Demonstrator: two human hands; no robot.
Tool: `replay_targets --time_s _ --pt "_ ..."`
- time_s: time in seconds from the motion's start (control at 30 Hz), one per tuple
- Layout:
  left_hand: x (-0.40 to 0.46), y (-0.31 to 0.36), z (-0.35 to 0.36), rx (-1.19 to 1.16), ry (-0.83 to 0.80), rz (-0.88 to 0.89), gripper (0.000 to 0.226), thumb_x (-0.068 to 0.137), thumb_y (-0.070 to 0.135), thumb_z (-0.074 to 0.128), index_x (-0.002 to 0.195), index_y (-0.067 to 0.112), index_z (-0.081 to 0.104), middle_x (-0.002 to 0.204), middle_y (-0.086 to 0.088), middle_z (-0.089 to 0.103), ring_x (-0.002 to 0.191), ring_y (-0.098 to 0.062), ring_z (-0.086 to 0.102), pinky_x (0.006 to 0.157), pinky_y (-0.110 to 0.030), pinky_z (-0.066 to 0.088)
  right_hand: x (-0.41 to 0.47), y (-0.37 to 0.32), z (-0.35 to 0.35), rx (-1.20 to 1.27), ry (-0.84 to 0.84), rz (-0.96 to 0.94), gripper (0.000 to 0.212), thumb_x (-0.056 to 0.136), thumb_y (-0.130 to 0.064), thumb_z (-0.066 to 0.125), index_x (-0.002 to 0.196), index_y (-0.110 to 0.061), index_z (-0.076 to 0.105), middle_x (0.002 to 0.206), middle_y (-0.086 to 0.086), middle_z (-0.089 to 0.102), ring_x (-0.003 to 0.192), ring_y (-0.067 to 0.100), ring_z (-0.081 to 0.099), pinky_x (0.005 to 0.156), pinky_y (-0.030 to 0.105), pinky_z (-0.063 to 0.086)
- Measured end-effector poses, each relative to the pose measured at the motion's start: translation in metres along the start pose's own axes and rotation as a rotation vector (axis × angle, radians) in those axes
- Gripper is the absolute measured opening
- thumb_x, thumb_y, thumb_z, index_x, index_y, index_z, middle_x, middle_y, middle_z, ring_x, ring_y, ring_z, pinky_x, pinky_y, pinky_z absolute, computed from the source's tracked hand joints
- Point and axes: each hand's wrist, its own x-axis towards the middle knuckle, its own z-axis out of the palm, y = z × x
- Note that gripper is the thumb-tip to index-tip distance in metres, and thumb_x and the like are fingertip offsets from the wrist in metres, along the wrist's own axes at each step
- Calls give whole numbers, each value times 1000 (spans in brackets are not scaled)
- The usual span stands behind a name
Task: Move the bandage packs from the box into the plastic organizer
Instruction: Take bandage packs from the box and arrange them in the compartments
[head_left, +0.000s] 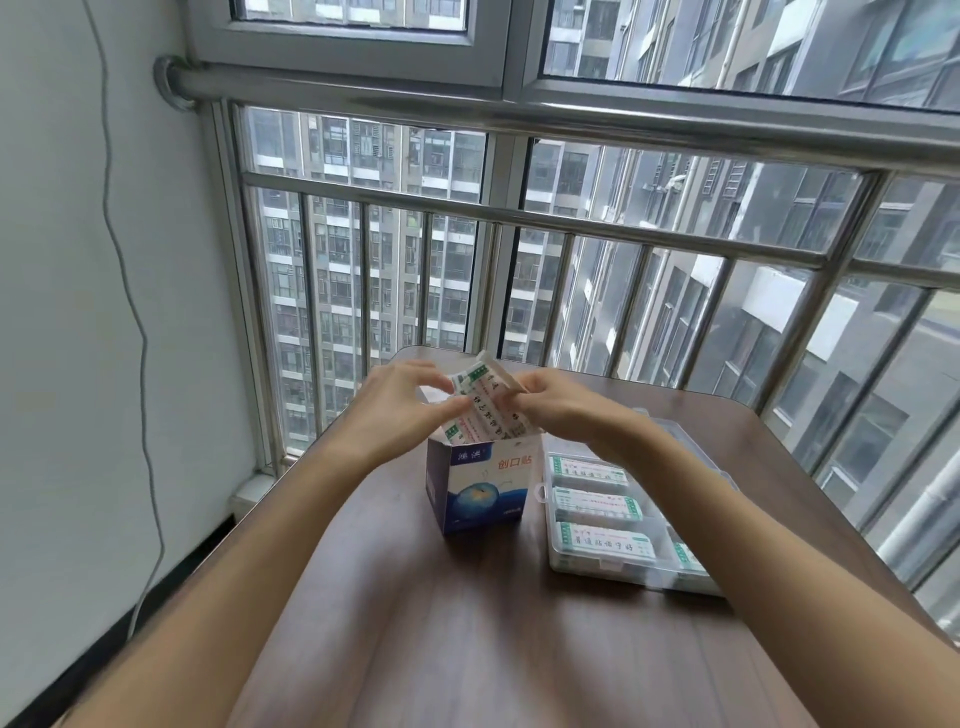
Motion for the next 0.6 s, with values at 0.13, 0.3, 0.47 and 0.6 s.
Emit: replay_targets --time_s 0.13,0.3,0.47,0.6 --pt "8 -1 3 67 -129 7 30 88 33 65 109 14 70 140 -1 51 126 -18 45 93 -34 36 3 5 -1 80 102 38 27 101 -19 37 87 -10 58 89 1 59 76 9 54 55 17 41" --pt "10 -4 0 144 -189 1 29 87 37 63 109 20 71 145 -3 45 135 -21 33 106 -43 30 3 6 -1 230 153 21 33 102 -26 32 79 -13 52 79 -2 58 72 7 53 58 18 37" --pt "-5 6 -6 198 109 34 34 95 44 50 116 24 66 137 3 52 132 -17 34 106 -44 30 -5 4 -6 262 138 -77 35 103 -26 30 77 -15 51 78 -1 51 73 9 47 67 20 38" --pt "-22 37 -4 -24 126 58 39 96 54 34 96 26 62 93 5 62 84 -8 54 74 -29 42 -27 14 -8 315 -70 -95 29 102 -25 32 81 -14 49 79 -1 49 72 9 47 82 25 46"
